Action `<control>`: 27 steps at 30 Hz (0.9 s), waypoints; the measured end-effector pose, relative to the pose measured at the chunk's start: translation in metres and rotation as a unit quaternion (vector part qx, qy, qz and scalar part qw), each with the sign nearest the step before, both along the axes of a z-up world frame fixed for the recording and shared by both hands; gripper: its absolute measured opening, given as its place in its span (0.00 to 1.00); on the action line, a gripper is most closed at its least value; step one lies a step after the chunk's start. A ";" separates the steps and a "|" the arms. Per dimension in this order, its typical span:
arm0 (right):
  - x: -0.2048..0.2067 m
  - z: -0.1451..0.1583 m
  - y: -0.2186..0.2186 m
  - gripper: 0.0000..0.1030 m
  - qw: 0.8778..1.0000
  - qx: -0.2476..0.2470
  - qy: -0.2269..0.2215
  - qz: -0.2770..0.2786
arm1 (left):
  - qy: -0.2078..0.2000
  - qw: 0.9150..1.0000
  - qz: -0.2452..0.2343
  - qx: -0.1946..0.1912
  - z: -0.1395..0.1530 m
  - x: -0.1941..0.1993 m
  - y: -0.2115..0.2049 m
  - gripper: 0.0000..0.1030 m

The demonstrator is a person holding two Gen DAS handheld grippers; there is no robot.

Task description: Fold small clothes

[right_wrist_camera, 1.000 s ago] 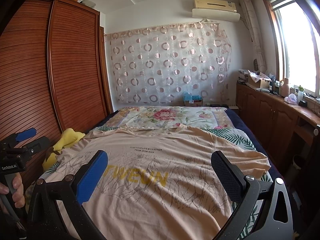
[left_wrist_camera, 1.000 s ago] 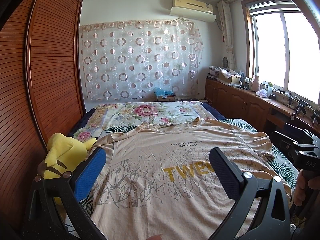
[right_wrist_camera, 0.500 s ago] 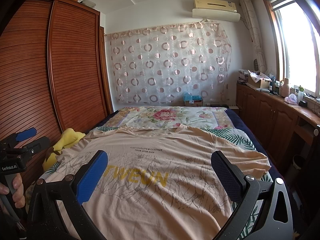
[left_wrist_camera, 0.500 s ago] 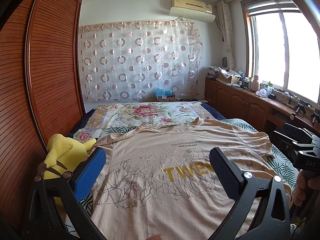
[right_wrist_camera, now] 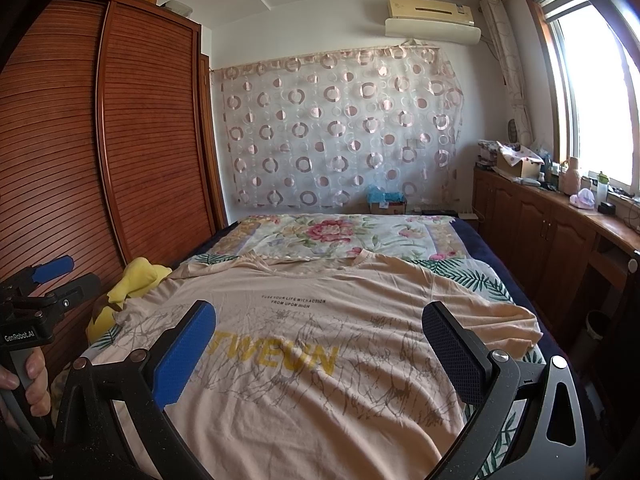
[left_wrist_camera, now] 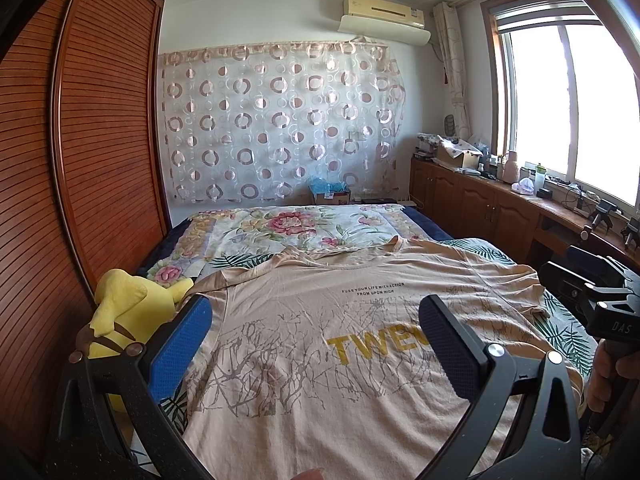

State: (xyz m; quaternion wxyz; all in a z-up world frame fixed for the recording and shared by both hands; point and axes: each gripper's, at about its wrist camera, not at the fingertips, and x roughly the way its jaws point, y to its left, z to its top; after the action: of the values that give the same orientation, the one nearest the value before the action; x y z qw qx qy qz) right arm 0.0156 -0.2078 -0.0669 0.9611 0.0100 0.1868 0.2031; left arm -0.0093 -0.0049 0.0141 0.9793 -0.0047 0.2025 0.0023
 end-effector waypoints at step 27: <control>0.032 -0.011 0.017 1.00 0.999 -0.013 0.023 0.021 | 0.038 0.999 0.016 0.014 -0.004 0.026 0.028 1.00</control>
State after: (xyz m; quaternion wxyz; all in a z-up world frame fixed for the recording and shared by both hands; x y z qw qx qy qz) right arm 0.0478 -0.1906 -0.0776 0.9521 -0.0021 0.2116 0.2205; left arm 0.0165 0.0234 0.0101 0.9706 0.0061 0.2395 0.0213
